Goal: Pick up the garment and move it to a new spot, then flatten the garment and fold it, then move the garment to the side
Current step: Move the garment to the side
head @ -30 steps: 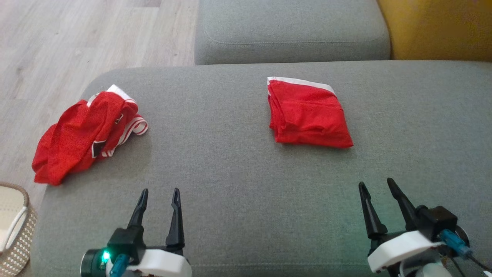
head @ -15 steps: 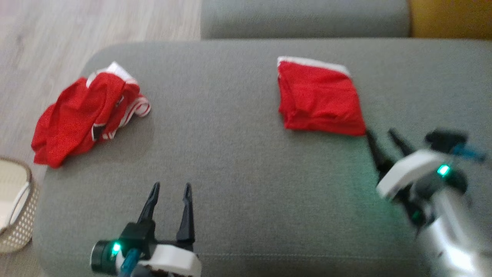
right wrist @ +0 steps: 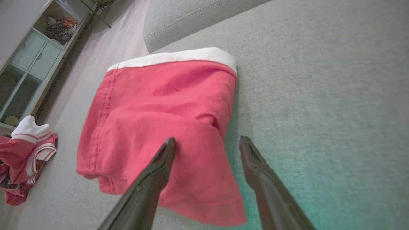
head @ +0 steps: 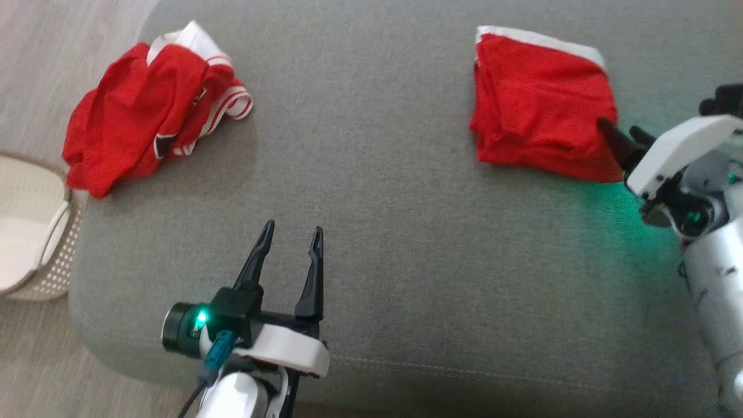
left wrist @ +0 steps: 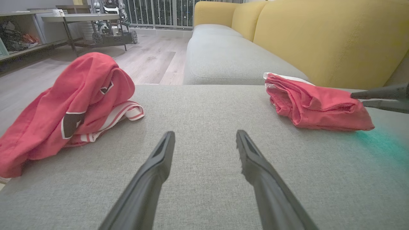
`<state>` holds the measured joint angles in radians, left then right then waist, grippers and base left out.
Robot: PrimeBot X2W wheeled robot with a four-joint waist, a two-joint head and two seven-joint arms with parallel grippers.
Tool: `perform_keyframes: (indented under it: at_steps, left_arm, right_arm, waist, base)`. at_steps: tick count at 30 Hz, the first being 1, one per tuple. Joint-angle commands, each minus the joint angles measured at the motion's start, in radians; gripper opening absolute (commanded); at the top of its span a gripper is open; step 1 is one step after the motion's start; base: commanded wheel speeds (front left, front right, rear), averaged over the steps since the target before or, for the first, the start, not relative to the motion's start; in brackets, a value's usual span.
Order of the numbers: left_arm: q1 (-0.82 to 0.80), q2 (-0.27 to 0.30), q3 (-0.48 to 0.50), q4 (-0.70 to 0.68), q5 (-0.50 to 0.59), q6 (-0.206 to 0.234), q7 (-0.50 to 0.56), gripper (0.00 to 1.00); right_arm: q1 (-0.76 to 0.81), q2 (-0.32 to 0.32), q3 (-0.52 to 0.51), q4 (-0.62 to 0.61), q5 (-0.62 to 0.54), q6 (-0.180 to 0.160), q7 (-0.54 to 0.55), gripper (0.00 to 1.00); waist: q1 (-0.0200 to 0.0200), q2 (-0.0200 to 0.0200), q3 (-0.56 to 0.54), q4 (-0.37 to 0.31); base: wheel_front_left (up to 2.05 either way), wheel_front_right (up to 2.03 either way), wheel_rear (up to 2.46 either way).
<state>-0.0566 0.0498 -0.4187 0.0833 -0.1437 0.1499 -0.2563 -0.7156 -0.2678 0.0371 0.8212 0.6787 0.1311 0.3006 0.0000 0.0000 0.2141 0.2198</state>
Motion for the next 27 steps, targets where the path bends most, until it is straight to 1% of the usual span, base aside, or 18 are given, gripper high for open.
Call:
perform_keyframes:
  at_steps: [1, 4, 5, 6, 7, 8, 12, 17, 23, 27]
  left_arm:
    - [-0.048, 0.0, 0.017, -0.026, -0.003, 0.006, -0.006, 1.0]
    - [-0.066, 0.0, 0.007, -0.028, -0.005, 0.008, -0.006, 1.0]
    - [-0.072, 0.0, 0.005, -0.028, -0.006, 0.01, -0.006, 1.0]
    - [-0.076, 0.0, 0.003, -0.027, -0.007, 0.011, -0.006, 1.0]
    - [-0.081, 0.0, 0.001, -0.027, -0.008, 0.013, -0.006, 1.0]
    - [-0.084, 0.0, 0.0, -0.026, -0.009, 0.015, -0.006, 1.0]
    - [-0.088, 0.0, 0.001, -0.025, -0.011, 0.021, -0.006, 1.0]
    - [-0.085, 0.0, 0.014, -0.023, -0.006, 0.023, -0.006, 1.0]
    - [-0.083, 0.0, 0.033, -0.027, 0.019, 0.007, -0.006, 1.0]
    - [-0.086, 0.001, 0.048, -0.03, 0.037, -0.007, -0.006, 1.0]
  right_arm:
    - [-0.063, -0.016, 0.004, -0.002, 0.024, 0.0, 0.012, 1.0]
    - [-0.103, -0.024, 0.013, 0.035, 0.033, 0.0, 0.034, 1.0]
    - [-0.113, -0.027, 0.017, 0.047, 0.033, 0.0, 0.039, 0.96]
    - [-0.121, -0.029, 0.021, 0.059, 0.032, 0.0, 0.043, 0.48]
    - [-0.125, -0.03, 0.028, 0.069, 0.032, 0.0, 0.05, 0.1]
    - [-0.129, -0.029, 0.033, 0.079, 0.037, 0.0, 0.059, 0.0]
    - [-0.133, -0.029, 0.053, 0.076, 0.056, 0.0, 0.077, 0.0]
    - [-0.117, -0.068, 0.113, 0.037, 0.052, 0.0, 0.067, 0.0]
    - [-0.086, -0.156, 0.219, -0.04, 0.025, 0.0, 0.095, 0.0]
    - [-0.053, -0.223, 0.258, -0.1, 0.032, 0.0, 0.11, 0.0]
  waist:
    - [0.0, 0.0, 0.038, 0.027]
    - [0.0, 0.0, 0.062, 0.036]
    - [0.0, 0.0, 0.067, 0.037]
    - [0.0, 0.0, 0.072, 0.038]
    - [0.0, 0.0, 0.074, 0.037]
    - [0.0, 0.0, 0.076, 0.035]
    - [0.0, 0.0, 0.077, 0.018]
    - [0.0, 0.0, 0.065, -0.035]
    - [0.0, 0.0, 0.059, -0.123]
    - [0.0, 0.0, 0.062, -0.183]
  base:
    - [0.0, 0.0, 0.0]
    - [0.0, 0.0, 0.0]
    - [0.0, 0.0, 0.0]
    - [0.0, 0.0, 0.0]
    - [0.0, 0.0, 0.0]
    - [0.0, 0.0, 0.0]
    - [0.0, 0.0, 0.0]
    - [0.0, 0.0, 0.0]
    - [0.0, 0.0, 0.0]
    - [0.0, 0.0, 0.0]
